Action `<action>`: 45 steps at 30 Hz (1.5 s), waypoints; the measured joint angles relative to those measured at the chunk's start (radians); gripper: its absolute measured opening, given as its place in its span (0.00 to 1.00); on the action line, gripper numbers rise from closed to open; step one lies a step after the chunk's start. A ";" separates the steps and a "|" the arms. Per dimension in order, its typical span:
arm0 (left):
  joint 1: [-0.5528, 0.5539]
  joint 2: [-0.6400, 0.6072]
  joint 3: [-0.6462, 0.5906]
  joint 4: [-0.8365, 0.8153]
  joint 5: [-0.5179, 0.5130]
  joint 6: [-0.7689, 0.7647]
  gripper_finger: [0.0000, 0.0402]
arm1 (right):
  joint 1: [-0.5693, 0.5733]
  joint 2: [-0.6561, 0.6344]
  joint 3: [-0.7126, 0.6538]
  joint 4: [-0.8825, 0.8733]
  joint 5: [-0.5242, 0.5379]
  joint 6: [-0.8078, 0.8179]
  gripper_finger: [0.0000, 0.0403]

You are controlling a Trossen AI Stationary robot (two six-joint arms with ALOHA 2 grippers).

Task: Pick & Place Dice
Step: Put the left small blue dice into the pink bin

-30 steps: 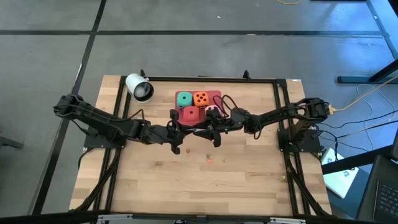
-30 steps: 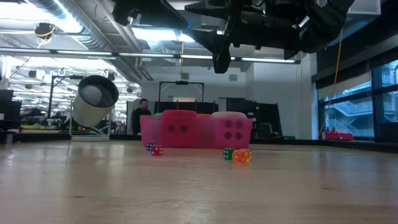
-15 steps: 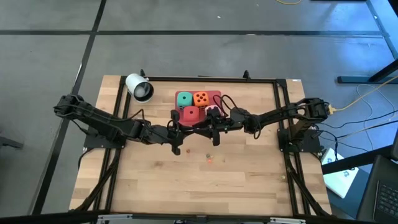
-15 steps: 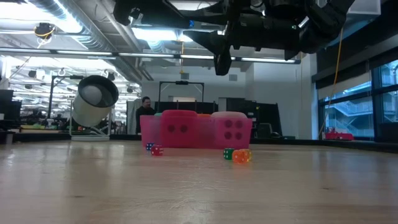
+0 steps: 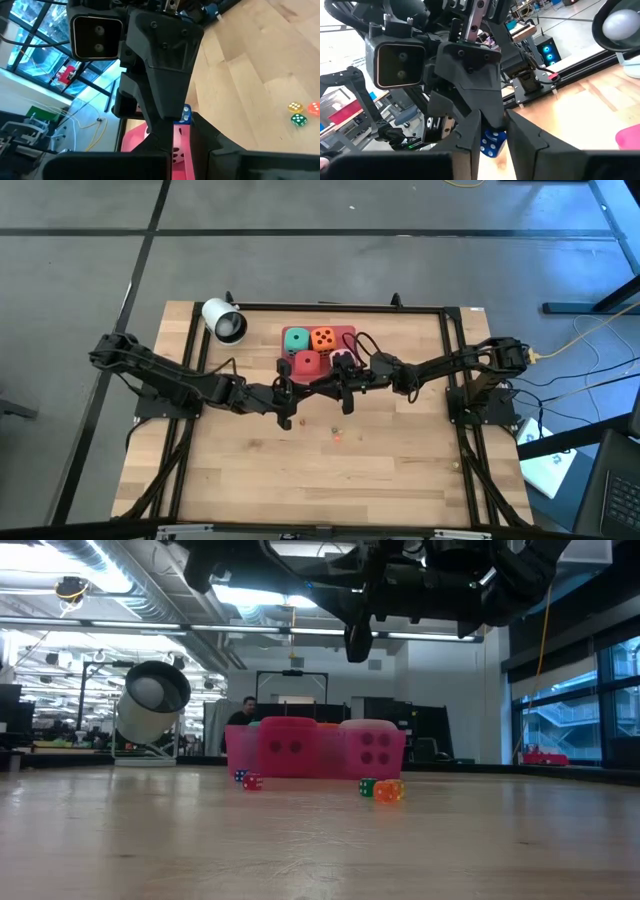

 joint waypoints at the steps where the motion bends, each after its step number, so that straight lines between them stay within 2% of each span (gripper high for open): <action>1: 0.000 0.000 0.000 0.001 -0.006 0.003 0.05 | 0.000 0.000 0.000 0.000 0.000 -0.003 0.20; 11: 0.001 0.001 0.001 0.017 -0.036 0.015 0.05 | 0.000 0.000 0.000 -0.001 0.000 -0.016 0.34; 18: 0.001 0.001 0.001 0.015 -0.030 0.015 0.05 | 0.001 0.000 0.000 -0.001 -0.002 -0.015 0.38; 22: 0.001 0.001 0.001 0.015 -0.027 0.015 0.05 | 0.001 0.000 0.000 -0.001 -0.003 -0.015 0.34; 29: 0.001 0.000 0.001 0.014 -0.013 0.019 0.05 | 0.001 0.000 0.000 -0.006 -0.004 -0.014 0.19; 45: 0.001 0.000 0.001 0.017 -0.009 0.022 0.06 | 0.001 0.000 0.000 -0.014 -0.006 -0.015 0.18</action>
